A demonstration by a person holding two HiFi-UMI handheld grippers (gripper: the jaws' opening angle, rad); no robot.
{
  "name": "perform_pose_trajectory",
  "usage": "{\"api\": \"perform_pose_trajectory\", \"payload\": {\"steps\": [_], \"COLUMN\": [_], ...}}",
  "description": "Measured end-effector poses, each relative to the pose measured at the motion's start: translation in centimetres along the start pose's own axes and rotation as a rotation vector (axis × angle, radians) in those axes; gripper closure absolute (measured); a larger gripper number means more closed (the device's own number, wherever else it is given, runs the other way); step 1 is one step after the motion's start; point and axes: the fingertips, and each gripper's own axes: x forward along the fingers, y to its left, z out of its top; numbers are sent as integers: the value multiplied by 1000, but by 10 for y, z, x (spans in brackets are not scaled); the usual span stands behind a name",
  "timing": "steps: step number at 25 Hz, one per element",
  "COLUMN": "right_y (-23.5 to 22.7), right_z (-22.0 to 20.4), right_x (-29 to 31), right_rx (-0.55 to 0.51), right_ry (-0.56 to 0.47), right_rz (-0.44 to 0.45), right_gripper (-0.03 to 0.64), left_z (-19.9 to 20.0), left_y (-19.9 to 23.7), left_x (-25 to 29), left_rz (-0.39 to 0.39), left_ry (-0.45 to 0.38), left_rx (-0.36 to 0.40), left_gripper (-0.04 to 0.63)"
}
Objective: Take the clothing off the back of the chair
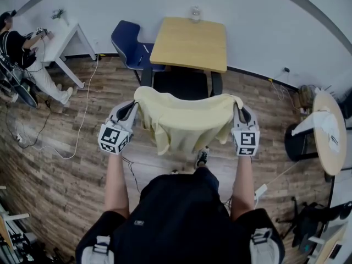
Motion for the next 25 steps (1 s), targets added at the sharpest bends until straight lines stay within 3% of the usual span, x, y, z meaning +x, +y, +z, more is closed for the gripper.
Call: {"api": "perform_pose_trajectory", "payload": {"steps": [8,25], "right_y": [-8,-13], "right_z": [4,6], "right_x": [-10,-24], "right_rx": [12,30], "right_ry": [6,-7], "right_rz": [-57,-71], "right_gripper": [612,612], "left_z": [24,44], "left_y": [10,13], "left_x": [-14,-26], "left_rz": [89,159], "left_ry": [-111,-191], "left_rx": [4,8], "left_gripper": [584,584]}}
